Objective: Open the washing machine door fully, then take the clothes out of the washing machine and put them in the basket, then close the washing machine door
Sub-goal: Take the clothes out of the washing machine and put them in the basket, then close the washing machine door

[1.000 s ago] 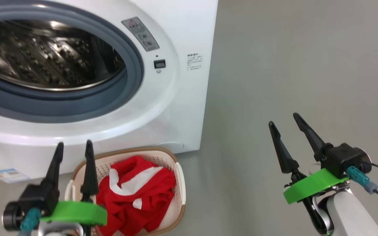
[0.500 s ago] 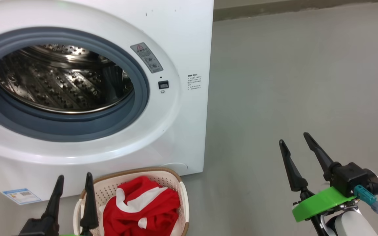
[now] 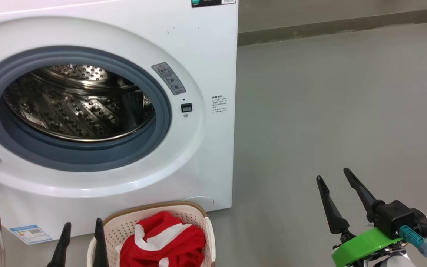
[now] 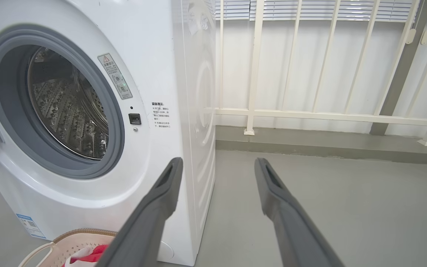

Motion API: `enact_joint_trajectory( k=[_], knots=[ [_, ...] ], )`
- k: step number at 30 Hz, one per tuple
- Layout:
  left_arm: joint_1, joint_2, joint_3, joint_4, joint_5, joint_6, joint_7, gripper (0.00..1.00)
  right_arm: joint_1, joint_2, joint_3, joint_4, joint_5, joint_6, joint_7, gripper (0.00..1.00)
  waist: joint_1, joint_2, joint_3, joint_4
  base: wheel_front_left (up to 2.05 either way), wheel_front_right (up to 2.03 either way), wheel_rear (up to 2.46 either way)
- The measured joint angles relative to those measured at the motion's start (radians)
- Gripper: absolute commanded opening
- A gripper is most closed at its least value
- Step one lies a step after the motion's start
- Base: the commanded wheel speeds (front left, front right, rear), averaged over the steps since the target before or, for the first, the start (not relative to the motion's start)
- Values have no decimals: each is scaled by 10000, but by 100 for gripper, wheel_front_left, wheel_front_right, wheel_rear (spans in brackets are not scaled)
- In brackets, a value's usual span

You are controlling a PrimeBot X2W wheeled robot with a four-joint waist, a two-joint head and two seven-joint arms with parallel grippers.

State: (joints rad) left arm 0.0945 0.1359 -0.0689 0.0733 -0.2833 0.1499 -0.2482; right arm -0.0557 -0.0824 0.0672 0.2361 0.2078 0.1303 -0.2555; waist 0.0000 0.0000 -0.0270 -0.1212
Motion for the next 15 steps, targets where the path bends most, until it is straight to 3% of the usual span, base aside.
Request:
enact_joint_trajectory(
  k=[15],
  knots=[
    [143,56,52,-100,-125,82,0,100,116,86,-13,2,-8,0,2,100,0,0,-164,-33,0,0,0]
  ],
)
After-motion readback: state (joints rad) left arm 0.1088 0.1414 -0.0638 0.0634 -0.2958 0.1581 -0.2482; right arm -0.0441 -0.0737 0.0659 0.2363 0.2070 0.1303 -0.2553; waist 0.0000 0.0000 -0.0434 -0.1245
